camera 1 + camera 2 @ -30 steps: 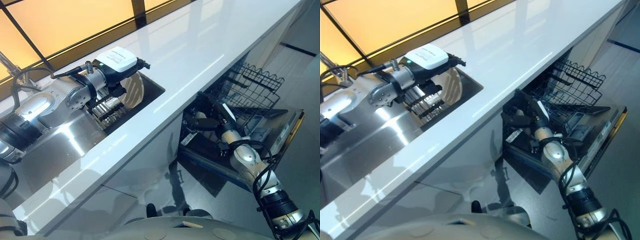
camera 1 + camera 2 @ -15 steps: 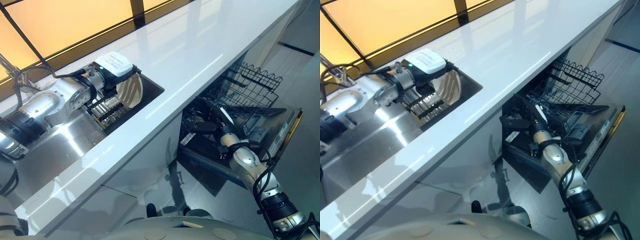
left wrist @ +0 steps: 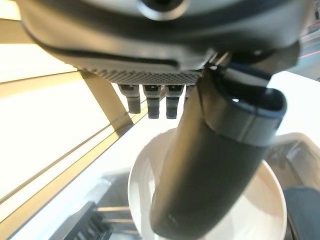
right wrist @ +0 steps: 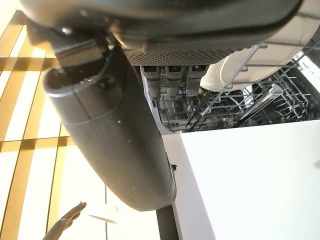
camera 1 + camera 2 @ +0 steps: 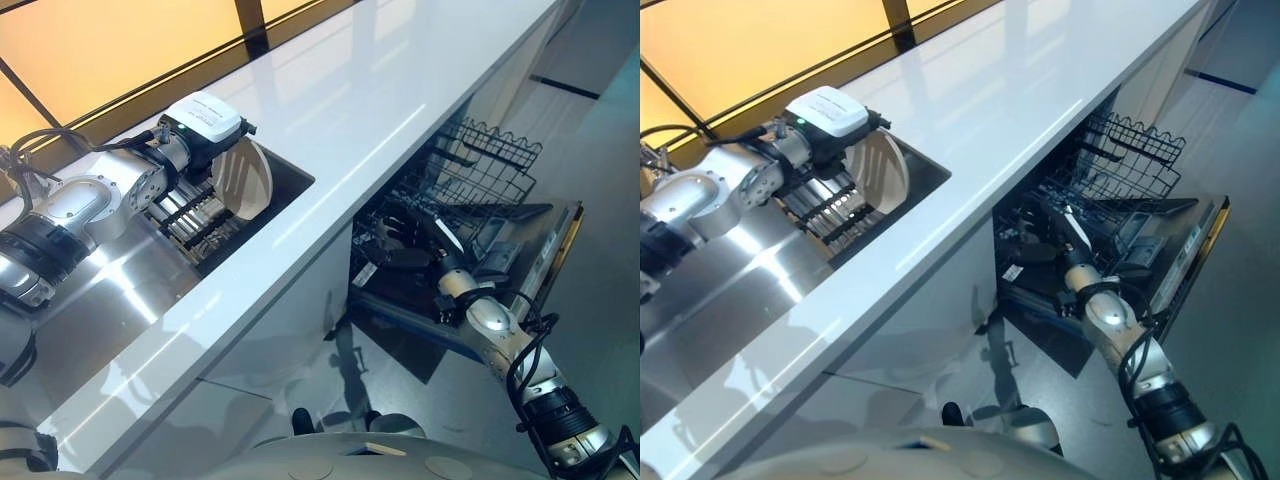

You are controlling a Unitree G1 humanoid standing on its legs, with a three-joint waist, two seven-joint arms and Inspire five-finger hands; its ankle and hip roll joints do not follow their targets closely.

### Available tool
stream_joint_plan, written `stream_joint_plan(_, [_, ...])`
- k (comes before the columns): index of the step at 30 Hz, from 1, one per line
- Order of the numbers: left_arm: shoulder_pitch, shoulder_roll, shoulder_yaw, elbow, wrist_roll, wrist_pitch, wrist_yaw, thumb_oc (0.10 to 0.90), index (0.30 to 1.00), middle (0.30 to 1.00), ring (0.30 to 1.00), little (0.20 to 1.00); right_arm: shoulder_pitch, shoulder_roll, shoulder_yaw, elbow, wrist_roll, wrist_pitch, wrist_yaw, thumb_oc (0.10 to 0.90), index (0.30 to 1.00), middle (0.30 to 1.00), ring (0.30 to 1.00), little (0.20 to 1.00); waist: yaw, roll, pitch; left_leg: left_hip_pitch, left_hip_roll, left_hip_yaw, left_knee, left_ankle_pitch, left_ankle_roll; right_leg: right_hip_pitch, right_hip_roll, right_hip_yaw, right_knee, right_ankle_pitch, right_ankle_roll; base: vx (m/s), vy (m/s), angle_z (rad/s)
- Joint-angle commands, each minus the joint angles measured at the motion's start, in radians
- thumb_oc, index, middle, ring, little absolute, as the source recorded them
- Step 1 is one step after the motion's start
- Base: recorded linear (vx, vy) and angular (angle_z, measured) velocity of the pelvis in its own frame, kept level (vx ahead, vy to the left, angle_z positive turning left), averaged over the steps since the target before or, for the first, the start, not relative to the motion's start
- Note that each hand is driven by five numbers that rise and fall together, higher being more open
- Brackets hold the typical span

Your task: Pick up plates and place into dishwasher.

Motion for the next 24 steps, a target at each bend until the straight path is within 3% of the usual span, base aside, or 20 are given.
stream_joint_plan(1, [-0.209,-0.02,0.028,0.121,0.042,0.064,0.083,0.8,0.9,0.9,0.9,0.9,-0.04,-0.056,-0.061,-0.123,0.024,-0.071,0.012,0.8,0.9,0.9,0.9,0.9,0.005,-0.002,-0.044,0.043,-0.055,-0.002,0.002,-0.1,0.023,-0.099,0.011,0.0,0.043,0.116,0.07,0.03,0.017,-0.01])
stream_joint_plan(13, [-0.223,-0.032,0.018,0.125,0.045,0.095,0.109,0.8,0.9,0.9,0.9,0.9,-0.03,-0.061,-0.063,-0.138,0.031,-0.053,0.017,0.8,0.9,0.9,0.9,0.9,-0.014,-0.004,-0.037,0.048,-0.054,0.016,0.002,-0.106,0.028,-0.118,0.007,0.023,0.064,0.121,0.077,0.06,0.023,-0.07])
stream_joint_plan(24, [-0.203,-0.045,0.023,0.174,0.059,0.12,0.06,0.8,0.9,0.9,0.9,0.9,0.001,-0.065,-0.082,-0.157,0.023,-0.031,0.051,0.8,0.9,0.9,0.9,0.9,-0.038,0.004,-0.021,0.052,-0.06,0.031,0.002,-0.107,0.036,-0.147,0.003,0.038,0.097,0.127,0.084,0.07,0.039,-0.08])
